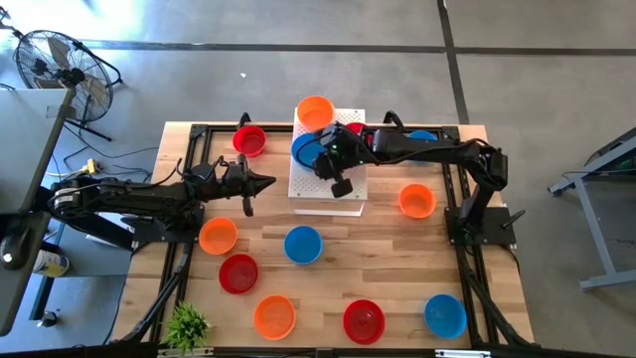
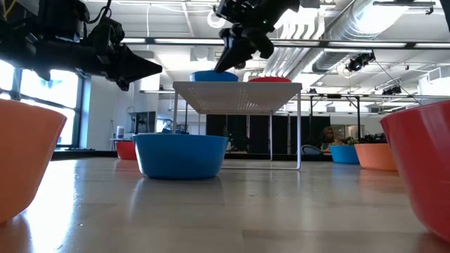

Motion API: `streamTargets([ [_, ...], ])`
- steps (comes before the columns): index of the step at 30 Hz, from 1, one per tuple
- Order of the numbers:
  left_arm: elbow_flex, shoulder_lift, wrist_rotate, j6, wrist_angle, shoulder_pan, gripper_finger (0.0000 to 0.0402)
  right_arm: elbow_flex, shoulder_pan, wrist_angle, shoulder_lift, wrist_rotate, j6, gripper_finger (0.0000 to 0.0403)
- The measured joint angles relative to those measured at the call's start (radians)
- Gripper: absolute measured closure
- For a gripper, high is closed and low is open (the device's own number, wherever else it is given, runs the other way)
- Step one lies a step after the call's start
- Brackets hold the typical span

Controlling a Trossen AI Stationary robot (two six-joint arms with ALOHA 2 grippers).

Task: Pick & Place Mini bowls
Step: Adjust the bowls on the shelf

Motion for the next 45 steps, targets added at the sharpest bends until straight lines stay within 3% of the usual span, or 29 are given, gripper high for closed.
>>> streamTargets([
  [11,0.000,0.000,0.001,0.000,-0.002,0.000,0.0401,0.000,0.010,0.046,-0.031,0.008,0.050,0.0323],
  [16,0.000,0.000,0.001,0.003,-0.016,0.000,0.0401,0.001,0.021,-0.010,-0.123,0.091,0.095,0.0308],
  [20,0.000,0.000,0.000,0.006,-0.020,0.000,0.0401,0.001,0.000,-0.196,-0.210,0.209,0.194,0.0330],
  [24,0.000,0.000,0.000,0.011,-0.020,0.000,0.0401,0.002,-0.048,-0.399,-0.266,0.295,0.322,0.0381],
  [26,0.000,0.000,0.000,0.013,-0.019,0.000,0.0401,0.002,-0.078,-0.466,-0.274,0.286,0.383,0.0397],
  [31,0.000,0.000,0.000,0.016,-0.018,0.000,0.0401,0.002,-0.149,-0.586,-0.256,0.229,0.478,0.0386],
  [45,0.000,0.000,0.000,0.015,-0.017,0.000,0.0401,0.001,-0.205,-0.671,-0.186,0.165,0.509,0.0401],
])
